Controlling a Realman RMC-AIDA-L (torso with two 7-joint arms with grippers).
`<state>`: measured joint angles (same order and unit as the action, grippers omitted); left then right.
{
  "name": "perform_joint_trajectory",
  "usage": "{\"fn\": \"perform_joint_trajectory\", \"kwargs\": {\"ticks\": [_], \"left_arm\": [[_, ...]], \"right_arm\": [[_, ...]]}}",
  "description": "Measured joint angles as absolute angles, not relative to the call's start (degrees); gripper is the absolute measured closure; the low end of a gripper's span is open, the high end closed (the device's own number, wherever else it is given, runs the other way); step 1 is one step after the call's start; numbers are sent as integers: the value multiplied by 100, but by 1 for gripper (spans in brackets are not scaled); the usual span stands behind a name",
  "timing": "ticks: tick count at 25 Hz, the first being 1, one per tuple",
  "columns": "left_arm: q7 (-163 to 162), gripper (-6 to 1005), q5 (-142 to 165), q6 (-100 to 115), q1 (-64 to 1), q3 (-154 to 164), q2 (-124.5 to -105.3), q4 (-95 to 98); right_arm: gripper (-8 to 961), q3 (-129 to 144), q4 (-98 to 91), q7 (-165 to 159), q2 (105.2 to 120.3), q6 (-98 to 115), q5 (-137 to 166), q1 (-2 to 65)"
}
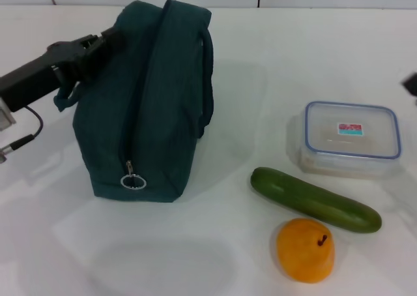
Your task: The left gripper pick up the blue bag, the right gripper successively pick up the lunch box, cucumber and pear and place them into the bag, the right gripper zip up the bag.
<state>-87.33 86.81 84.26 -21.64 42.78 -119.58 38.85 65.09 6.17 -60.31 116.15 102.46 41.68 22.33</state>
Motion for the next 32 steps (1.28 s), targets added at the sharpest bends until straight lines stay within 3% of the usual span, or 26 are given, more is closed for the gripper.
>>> {"fn": "perform_joint_trajectory", "kwargs": {"ticks": [13,32], "left_arm": [[-8037,957,8659,8429,-2323,4280,-11962,3659],[-7780,956,8661,8428,-2394,4289,-11958,3671]], "right_arm": [[85,6074,1179,-6938,11618,10123,4107,1751],[84,6100,854,-7228,11617,9286,4903,1854]]}}
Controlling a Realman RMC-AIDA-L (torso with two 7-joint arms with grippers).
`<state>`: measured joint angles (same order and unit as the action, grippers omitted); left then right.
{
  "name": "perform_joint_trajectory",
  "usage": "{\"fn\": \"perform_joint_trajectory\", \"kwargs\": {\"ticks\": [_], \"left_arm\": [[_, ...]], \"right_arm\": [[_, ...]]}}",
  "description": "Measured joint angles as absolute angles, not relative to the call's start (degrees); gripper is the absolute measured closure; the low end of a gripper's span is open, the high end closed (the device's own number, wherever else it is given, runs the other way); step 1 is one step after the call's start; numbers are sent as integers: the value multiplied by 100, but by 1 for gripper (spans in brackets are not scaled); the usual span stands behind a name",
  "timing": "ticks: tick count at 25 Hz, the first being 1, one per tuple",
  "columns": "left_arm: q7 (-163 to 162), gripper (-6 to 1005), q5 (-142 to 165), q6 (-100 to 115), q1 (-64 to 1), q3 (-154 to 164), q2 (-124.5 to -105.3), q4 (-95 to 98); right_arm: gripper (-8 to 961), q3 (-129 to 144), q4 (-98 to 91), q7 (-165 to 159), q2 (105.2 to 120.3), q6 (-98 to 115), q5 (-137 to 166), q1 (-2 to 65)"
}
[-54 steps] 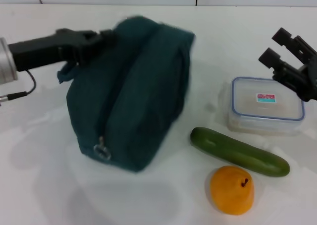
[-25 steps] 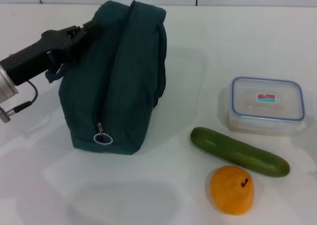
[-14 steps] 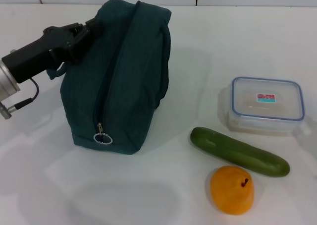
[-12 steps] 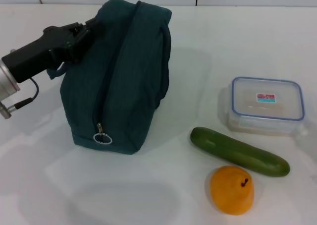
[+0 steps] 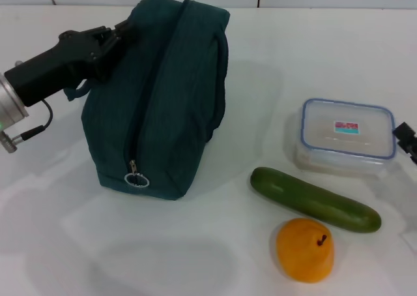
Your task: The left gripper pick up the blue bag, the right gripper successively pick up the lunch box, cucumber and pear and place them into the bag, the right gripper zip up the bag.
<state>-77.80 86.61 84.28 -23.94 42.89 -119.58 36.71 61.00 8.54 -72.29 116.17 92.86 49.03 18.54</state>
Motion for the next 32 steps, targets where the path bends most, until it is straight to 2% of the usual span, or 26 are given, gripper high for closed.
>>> {"fn": "perform_joint_trajectory", "kwargs": {"ticks": [10,17,22,32], "left_arm": [[-7760,956,8652,8428,-2379,4289,-11962,3666],[-7760,956,8648,8428,-2391,4289,-11962,3665],[-7760,956,8658,8428,-2391,4288,-11962,3665],[-7757,956,8676,8428,-2475,4324,-11969,3625]], "right_arm": [[115,6317,565,-7074,11528,10186,5014,1621],[116,6800,430,-7015,11449,9935,5017,1537],[117,6845,263,-6951,11369,9945,5016,1235],[118,6898,185,-6874,11389,9620,5019,1162]]}}
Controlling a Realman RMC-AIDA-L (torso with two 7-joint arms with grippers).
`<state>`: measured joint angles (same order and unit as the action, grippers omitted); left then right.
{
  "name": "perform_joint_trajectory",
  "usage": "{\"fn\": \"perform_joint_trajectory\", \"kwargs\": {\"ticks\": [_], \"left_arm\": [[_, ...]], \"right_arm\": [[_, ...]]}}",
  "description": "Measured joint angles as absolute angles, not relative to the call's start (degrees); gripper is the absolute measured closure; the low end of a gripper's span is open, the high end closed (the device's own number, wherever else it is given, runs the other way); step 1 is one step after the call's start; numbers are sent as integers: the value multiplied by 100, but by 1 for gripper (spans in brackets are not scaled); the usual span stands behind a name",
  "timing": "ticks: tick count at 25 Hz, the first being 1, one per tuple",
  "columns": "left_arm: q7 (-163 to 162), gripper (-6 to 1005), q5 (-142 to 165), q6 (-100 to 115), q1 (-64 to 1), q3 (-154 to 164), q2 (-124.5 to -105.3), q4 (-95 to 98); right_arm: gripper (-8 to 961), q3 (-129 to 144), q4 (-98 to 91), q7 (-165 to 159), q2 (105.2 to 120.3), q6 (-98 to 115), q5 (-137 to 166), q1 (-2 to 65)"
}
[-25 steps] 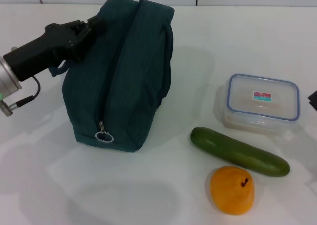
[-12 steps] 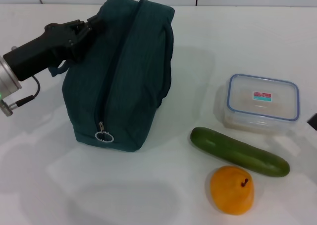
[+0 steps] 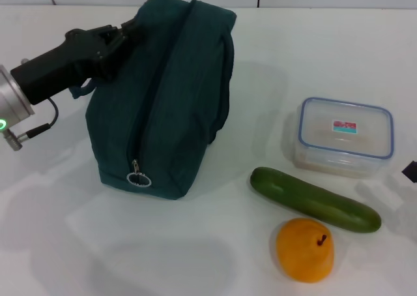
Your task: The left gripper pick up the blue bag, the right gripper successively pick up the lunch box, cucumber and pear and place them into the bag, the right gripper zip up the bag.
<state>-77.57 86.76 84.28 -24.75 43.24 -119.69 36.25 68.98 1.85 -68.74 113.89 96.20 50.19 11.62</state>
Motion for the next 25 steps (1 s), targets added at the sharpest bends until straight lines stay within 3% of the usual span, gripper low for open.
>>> {"fn": "perform_joint_trajectory", "kwargs": {"ticks": [13,25], "left_arm": [[-7692,957,8648,8409,-2487,4342,-11971,3621],[-7690,957,8647,8404,-2487,4342,-11971,3621]], "right_arm": [[120,6903,54,-6936,11424,9203,5018,1422],[121,6864,-16,-7087,11334,8870,4976,1609]]}}
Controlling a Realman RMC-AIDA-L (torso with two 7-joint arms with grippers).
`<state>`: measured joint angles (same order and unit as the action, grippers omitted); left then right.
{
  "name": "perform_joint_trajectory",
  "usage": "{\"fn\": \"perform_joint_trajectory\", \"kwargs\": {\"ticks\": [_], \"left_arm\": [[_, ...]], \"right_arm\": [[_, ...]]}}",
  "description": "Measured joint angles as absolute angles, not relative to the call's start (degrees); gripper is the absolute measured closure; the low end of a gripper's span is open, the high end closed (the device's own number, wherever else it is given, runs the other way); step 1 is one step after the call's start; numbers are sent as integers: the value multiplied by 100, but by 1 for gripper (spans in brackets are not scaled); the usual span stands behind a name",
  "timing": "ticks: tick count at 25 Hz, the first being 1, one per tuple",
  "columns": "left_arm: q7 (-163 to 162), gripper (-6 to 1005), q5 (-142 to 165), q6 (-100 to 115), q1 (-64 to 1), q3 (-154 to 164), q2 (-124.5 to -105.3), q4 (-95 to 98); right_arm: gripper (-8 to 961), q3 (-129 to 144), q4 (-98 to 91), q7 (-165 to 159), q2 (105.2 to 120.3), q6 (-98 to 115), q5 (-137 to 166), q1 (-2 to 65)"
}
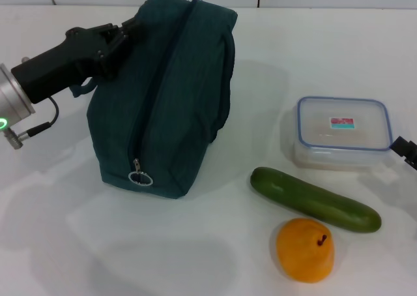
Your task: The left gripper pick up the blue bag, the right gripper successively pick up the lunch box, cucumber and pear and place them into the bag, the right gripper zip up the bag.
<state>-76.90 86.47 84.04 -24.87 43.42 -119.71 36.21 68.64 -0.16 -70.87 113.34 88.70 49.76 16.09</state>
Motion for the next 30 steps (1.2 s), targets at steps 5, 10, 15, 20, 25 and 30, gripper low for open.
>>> {"fn": "perform_joint_trajectory", "kwargs": {"ticks": [5,10,15,20,25,30], "left_arm": [[-7690,957,8647,8402,-2488,4342,-11971,3621],[-7690,957,8648,8393,-2487,4341,-11971,3621],[-7686,957,8648,8384,-2508,4342,-11971,3621],[-7683,957,8652,8384,-2543,4349,-11971,3621],[-7667,957,8676,8379,-2592,4351,-11970,3615],[-7618,957,8684,8375,-2602,4350,-11971,3613]], "right_arm": [[122,6864,-265,-7172,11329,8659,4974,1635],[123,6863,-544,-7302,11306,8407,4980,1656],[123,6850,-669,-7378,11291,8172,4959,1751],[124,6806,-686,-7383,11273,8116,4948,1880],[124,6468,-683,-7393,11270,8200,4918,1834],[125,5931,-630,-7705,11414,8439,4917,1531]]}}
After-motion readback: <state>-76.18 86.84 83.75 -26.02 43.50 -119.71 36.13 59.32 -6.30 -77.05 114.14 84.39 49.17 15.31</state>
